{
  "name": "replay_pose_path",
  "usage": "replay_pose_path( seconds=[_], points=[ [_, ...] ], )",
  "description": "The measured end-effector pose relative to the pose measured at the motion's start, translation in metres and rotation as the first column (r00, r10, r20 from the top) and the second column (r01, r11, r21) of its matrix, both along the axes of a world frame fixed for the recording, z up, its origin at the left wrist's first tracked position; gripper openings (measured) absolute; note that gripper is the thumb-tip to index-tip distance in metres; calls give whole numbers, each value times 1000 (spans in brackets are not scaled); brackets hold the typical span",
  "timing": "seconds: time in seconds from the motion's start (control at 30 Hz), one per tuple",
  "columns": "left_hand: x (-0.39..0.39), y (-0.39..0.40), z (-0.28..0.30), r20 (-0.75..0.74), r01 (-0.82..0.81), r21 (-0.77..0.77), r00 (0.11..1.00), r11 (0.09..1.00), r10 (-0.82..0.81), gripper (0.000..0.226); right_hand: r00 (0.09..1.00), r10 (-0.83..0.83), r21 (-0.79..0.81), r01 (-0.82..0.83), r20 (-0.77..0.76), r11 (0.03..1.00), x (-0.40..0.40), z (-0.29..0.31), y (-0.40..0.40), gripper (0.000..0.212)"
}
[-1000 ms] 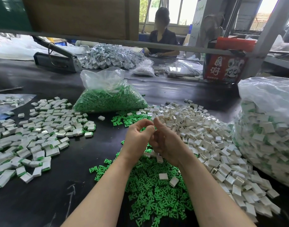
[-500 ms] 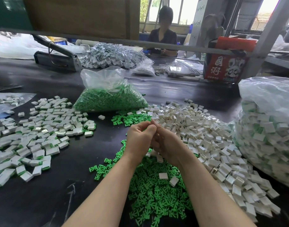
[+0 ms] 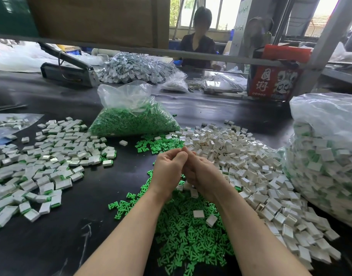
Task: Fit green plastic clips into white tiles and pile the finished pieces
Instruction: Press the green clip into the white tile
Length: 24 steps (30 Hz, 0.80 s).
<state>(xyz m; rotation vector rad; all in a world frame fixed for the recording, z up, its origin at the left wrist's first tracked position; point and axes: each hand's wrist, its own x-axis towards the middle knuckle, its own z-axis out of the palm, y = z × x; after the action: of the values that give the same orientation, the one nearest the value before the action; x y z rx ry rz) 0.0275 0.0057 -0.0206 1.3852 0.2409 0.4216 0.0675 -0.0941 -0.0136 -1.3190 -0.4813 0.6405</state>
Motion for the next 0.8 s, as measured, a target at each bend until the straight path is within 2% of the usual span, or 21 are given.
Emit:
replay_pose_path(
  seconds=[0.53, 0.8],
  points=[
    [2, 1, -4, 15, 25, -6, 1000, 1000, -24, 31, 999, 12, 5, -12, 30, 1000, 0, 1, 0, 50],
    [2, 0, -3, 25, 30, -16, 999, 999, -29, 35, 999, 0, 3, 0, 41, 1000, 3, -4, 0, 44]
  ],
)
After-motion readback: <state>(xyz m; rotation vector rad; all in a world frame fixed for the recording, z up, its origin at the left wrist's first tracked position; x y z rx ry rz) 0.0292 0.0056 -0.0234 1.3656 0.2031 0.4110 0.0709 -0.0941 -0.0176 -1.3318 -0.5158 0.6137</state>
